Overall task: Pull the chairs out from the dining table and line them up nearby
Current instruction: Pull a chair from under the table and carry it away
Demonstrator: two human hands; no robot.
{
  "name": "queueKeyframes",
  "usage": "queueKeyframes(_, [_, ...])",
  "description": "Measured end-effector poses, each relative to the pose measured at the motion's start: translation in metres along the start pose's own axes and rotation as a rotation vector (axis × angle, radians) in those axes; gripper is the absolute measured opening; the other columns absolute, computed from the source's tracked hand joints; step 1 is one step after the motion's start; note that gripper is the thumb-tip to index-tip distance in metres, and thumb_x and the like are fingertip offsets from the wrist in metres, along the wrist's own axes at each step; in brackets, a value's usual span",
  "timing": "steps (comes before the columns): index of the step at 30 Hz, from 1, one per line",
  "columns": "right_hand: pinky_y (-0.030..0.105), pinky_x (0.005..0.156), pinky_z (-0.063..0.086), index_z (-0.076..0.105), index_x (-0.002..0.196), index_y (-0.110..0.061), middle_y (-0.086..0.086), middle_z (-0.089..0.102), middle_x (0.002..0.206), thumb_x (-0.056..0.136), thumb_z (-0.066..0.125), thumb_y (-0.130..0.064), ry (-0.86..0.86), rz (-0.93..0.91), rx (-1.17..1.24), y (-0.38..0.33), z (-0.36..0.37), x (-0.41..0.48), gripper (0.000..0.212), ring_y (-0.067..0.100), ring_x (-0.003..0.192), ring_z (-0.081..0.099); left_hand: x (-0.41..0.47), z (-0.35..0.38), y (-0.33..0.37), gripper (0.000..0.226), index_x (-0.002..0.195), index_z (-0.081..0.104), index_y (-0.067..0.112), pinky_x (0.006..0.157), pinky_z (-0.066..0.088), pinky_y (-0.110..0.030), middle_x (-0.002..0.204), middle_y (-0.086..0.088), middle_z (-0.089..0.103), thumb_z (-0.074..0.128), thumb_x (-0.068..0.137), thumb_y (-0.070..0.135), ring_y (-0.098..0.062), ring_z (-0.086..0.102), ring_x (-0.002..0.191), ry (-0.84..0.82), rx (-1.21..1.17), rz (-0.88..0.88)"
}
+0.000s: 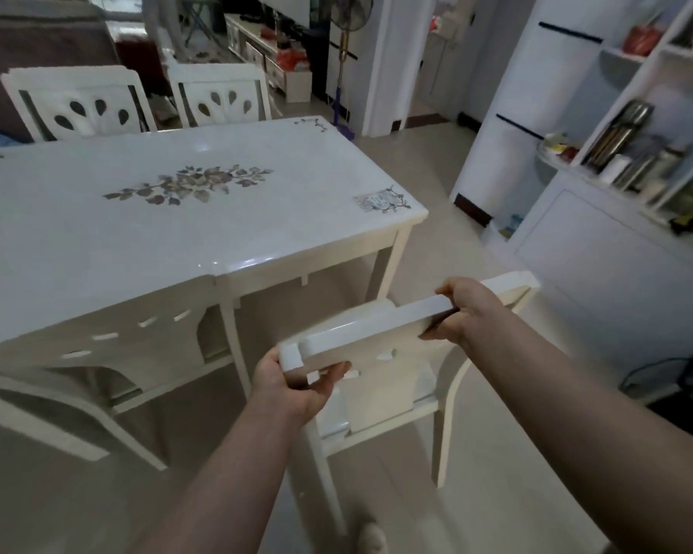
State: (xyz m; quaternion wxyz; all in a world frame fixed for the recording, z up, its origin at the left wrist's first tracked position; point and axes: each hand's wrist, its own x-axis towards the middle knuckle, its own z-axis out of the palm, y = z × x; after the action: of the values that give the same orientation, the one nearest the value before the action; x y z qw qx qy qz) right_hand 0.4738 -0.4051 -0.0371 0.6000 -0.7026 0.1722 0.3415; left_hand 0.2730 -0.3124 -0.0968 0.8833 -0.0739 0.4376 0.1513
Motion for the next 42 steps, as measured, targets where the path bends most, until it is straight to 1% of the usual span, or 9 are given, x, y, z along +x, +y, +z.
queueKeyframes(3, [0.058,0.097,0.036,0.044,0.082,-0.007,0.017,0.05,0.097,0.086,0.04,0.0,0.004,0.0,0.024,0.028,-0.023,-0.036,0.008,0.031,0.074,0.051,-0.025,-0.034,-0.013,0.053,0.129,0.047,-0.006,0.067,0.056,-0.052,0.126,-0.04,0.046,0.049,0.088,0.027,-0.054,0.051,0.111,-0.013,0.027,-0.051])
queueKeyframes(7, [0.058,0.096,0.037,0.043,0.082,-0.006,0.017,0.048,0.105,0.088,0.041,-0.001,0.017,0.031,0.033,0.05,-0.048,-0.054,0.008,0.031,0.078,0.049,-0.039,-0.058,-0.034,0.055,0.129,0.046,-0.008,0.075,0.056,-0.049,0.126,-0.04,0.047,0.05,0.087,0.027,-0.055,0.051,0.11,0.0,0.035,-0.078])
queueKeyframes(12, [0.055,0.096,0.037,0.042,0.093,-0.008,0.015,0.047,0.087,0.088,0.039,-0.001,0.024,0.046,0.077,0.054,-0.061,-0.059,0.009,0.03,0.07,0.049,-0.045,-0.058,-0.044,0.053,0.129,0.045,-0.006,0.064,0.054,-0.053,0.131,-0.037,0.045,0.051,0.086,0.024,-0.055,0.052,0.112,-0.002,0.048,-0.087])
queueKeyframes(17, [0.055,0.091,0.039,0.043,0.087,-0.006,0.016,0.047,0.102,0.088,0.041,-0.001,0.014,0.063,0.1,0.072,-0.094,-0.077,0.005,0.03,0.075,0.046,-0.065,-0.074,-0.075,0.05,0.127,0.044,-0.005,0.067,0.055,-0.053,0.13,-0.036,0.046,0.052,0.087,0.024,-0.055,0.052,0.111,0.04,0.066,-0.072])
queueKeyframes(23, [0.056,0.096,0.039,0.042,0.106,-0.008,0.015,0.047,0.108,0.086,0.042,0.0,0.064,0.052,0.112,0.1,-0.139,-0.089,0.021,0.032,0.081,0.05,-0.081,-0.099,-0.115,0.05,0.128,0.046,-0.003,0.06,0.054,-0.054,0.13,-0.034,0.047,0.051,0.085,0.021,-0.054,0.053,0.11,0.031,0.112,-0.06])
queueKeyframes(29, [0.048,0.085,0.043,0.044,0.102,-0.009,0.015,0.047,0.109,0.08,0.042,-0.001,0.118,0.079,0.161,0.136,-0.188,-0.1,0.023,0.031,0.088,0.05,-0.095,-0.123,-0.155,0.044,0.123,0.046,-0.005,0.087,0.053,-0.055,0.13,-0.032,0.049,0.051,0.086,0.018,-0.052,0.053,0.113,0.034,0.132,-0.063])
queueKeyframes(33, [0.052,0.1,0.039,0.043,0.086,-0.007,0.015,0.046,0.104,0.08,0.04,0.001,0.131,0.109,0.19,0.154,-0.214,-0.105,0.01,0.03,0.083,0.05,-0.091,-0.136,-0.172,0.05,0.13,0.047,-0.001,0.08,0.052,-0.06,0.13,-0.029,0.052,0.05,0.083,0.015,-0.051,0.054,0.114,0.025,0.145,-0.078])
queueKeyframes(38, [0.048,0.103,0.038,0.04,0.079,-0.006,0.015,0.042,0.09,0.082,0.039,0.003,0.139,0.143,0.285,0.178,-0.251,-0.111,0.009,0.029,0.076,0.046,-0.091,-0.154,-0.201,0.05,0.126,0.053,-0.001,0.073,0.055,-0.059,0.126,-0.03,0.056,0.052,0.078,0.009,-0.052,0.057,0.108,0.051,0.214,-0.109])
queueKeyframes(42, [0.051,0.105,0.037,0.04,0.079,-0.006,0.015,0.041,0.084,0.081,0.041,0.003,0.15,0.136,0.315,0.192,-0.261,-0.115,0.009,0.03,0.079,0.044,-0.098,-0.164,-0.208,0.04,0.121,0.057,-0.001,0.091,0.051,-0.054,0.123,-0.025,0.059,0.05,0.083,0.005,-0.049,0.057,0.107,0.06,0.292,-0.082])
